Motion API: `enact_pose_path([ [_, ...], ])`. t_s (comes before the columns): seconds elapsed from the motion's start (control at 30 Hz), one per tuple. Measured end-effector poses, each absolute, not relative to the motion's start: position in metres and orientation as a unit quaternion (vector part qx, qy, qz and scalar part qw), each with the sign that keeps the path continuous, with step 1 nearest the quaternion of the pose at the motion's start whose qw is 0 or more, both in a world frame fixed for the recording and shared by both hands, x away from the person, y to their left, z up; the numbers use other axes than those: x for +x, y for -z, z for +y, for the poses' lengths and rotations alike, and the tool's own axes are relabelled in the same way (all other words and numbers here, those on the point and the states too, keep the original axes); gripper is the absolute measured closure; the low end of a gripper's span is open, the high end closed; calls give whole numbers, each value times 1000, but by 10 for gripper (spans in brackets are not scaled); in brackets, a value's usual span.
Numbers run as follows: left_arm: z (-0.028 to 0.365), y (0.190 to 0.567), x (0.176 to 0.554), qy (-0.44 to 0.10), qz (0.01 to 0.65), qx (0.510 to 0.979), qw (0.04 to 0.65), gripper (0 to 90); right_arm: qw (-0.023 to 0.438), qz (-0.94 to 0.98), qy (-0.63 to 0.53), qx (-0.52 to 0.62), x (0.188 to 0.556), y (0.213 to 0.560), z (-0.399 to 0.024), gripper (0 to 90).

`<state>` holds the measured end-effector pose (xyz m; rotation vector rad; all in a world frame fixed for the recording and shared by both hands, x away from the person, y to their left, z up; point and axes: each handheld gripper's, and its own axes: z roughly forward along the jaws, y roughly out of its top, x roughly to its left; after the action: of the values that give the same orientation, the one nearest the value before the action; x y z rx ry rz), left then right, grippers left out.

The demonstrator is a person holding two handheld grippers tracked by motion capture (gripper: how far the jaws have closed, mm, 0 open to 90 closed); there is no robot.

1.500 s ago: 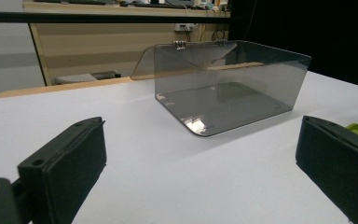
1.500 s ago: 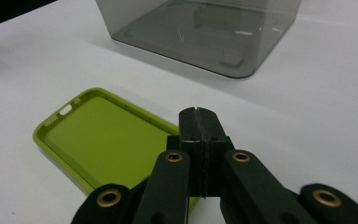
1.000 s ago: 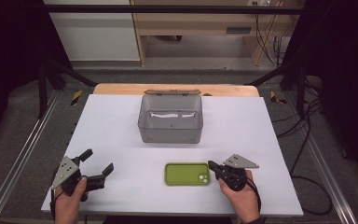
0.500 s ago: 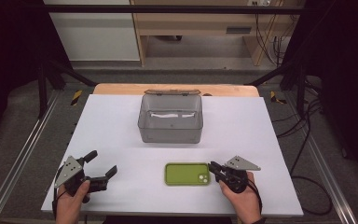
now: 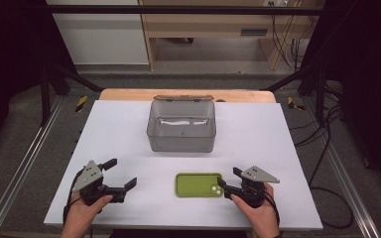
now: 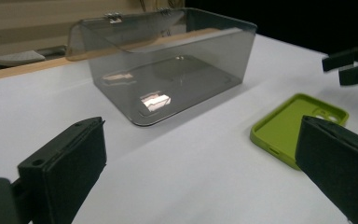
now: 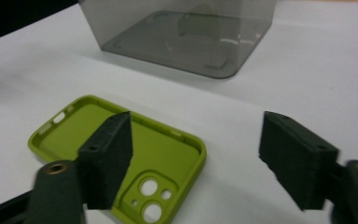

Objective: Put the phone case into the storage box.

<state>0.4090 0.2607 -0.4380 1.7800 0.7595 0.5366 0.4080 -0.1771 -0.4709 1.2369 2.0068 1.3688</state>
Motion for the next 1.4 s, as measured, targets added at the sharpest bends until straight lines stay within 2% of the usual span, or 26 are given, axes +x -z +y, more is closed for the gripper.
enact_pose_path([
  [0.07, 252, 436, 414, -219, 310, 757, 533, 15, 215, 712, -498, 447, 408, 469, -177, 157],
  [0.2, 236, 431, 423, -208, 298, 770, 524, 16, 226, 701, -509, 446, 408, 468, -178, 64],
  [0.47, 187, 433, 441, -178, 257, 815, 488, 17, 238, 702, -515, 431, 406, 470, -181, 60],
  [0.77, 148, 443, 460, -143, 237, 842, 463, 24, 238, 700, -515, 433, 406, 469, -184, 59],
  [1.4, 107, 452, 475, -122, 203, 875, 423, 33, 242, 697, -513, 439, 406, 469, -187, 52],
])
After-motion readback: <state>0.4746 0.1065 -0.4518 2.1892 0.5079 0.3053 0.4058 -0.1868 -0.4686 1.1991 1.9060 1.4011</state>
